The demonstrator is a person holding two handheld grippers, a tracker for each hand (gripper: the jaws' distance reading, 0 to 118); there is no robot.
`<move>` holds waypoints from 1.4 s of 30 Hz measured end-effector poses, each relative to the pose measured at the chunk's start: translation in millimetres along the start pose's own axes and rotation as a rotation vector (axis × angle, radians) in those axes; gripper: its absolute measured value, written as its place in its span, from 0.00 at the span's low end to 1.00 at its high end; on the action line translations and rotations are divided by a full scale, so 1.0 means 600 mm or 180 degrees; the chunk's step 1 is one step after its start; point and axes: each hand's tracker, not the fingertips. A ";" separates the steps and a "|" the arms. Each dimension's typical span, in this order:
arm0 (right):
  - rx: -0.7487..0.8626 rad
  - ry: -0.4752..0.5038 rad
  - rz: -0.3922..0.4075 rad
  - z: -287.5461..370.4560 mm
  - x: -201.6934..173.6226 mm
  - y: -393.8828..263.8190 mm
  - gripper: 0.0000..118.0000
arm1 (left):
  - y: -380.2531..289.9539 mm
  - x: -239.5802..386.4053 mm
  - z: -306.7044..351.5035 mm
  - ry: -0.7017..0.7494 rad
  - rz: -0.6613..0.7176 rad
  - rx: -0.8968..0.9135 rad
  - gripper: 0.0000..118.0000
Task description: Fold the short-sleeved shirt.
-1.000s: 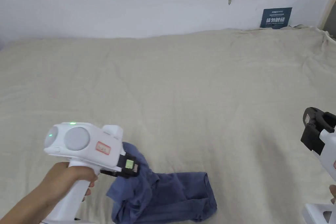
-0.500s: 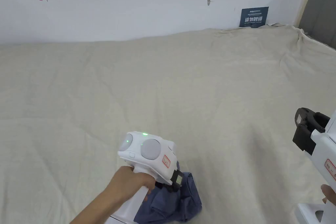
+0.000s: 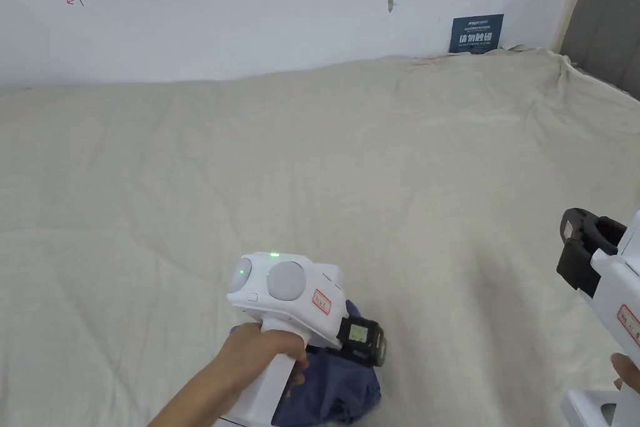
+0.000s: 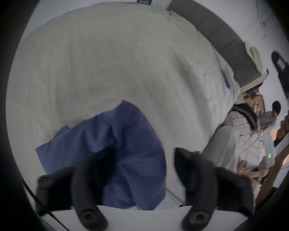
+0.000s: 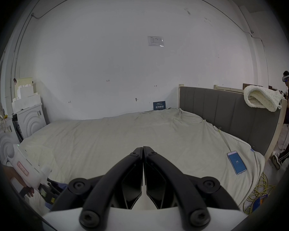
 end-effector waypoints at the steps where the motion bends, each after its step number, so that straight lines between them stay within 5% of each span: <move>1: 0.0005 0.0005 -0.0008 0.001 -0.001 0.001 0.00 | 0.001 0.006 0.016 -0.0006 -0.0008 0.0065 0.97; 15: 0.0066 0.0031 0.0027 0.011 -0.009 0.013 0.00 | -0.053 -0.071 0.153 0.0666 0.0188 0.1490 0.95; 17: 0.0068 0.0035 0.0024 0.010 -0.010 0.013 0.00 | -0.072 -0.083 0.156 0.0793 0.0169 0.1700 0.82; 20: 0.0064 0.0039 0.0024 0.009 -0.011 0.012 0.00 | -0.098 -0.091 0.146 0.0989 0.0151 0.1783 0.46; 23: 0.0053 0.0051 0.0006 0.009 -0.011 0.010 0.00 | -0.123 -0.096 0.127 0.1039 0.0182 0.1869 0.28; 26: 0.0046 0.0066 -0.0003 0.009 -0.011 0.007 0.00 | -0.142 -0.094 0.102 0.1053 0.0226 0.1951 0.00; 42: -0.0004 0.0035 -0.0011 0.012 0.004 -0.002 0.00 | -0.161 0.001 -0.047 0.0698 -0.0007 0.1911 0.00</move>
